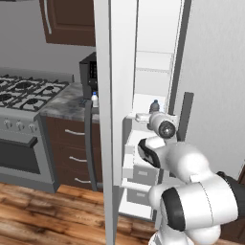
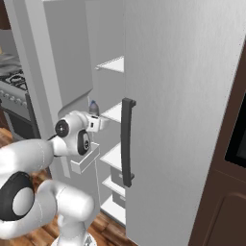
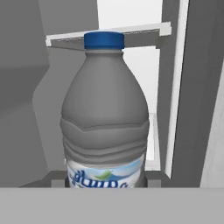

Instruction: Take the bottled waters from the counter and place them in the freezer to freeze. Close the freezer door after placing the bottles.

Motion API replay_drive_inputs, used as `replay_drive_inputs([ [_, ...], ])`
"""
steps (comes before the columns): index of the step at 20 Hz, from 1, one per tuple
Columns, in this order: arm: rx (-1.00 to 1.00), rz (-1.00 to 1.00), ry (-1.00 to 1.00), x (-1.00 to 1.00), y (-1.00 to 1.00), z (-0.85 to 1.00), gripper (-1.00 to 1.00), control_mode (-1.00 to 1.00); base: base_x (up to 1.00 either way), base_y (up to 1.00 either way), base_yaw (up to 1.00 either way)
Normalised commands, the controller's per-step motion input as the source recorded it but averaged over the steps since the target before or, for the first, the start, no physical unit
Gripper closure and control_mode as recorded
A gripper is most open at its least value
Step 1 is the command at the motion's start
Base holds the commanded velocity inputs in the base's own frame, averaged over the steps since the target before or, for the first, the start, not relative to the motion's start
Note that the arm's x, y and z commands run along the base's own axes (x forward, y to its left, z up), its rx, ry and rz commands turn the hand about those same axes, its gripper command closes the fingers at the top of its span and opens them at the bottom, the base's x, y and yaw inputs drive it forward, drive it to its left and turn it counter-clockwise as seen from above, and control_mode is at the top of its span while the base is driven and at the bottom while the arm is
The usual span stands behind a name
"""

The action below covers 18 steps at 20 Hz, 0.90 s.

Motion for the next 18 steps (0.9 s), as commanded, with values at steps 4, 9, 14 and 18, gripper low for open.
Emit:
replay_drive_inputs([
  [4, 0.00, 0.00, -0.05, 0.20, -0.11, 0.00, 1.00, -1.00, 0.00, 0.00, 0.00],
  [9, 0.00, 0.00, 0.02, 0.15, 0.00, 0.25, 1.00, -1.00, 0.00, 0.00, 0.00],
  [14, 0.00, 0.00, 0.08, 0.25, -0.01, 0.13, 1.00, -1.00, 0.00, 0.00, 0.00],
  [18, 0.00, 0.00, 0.09, 0.21, -0.09, 0.03, 1.00, -1.00, 0.00, 0.00, 0.00],
])
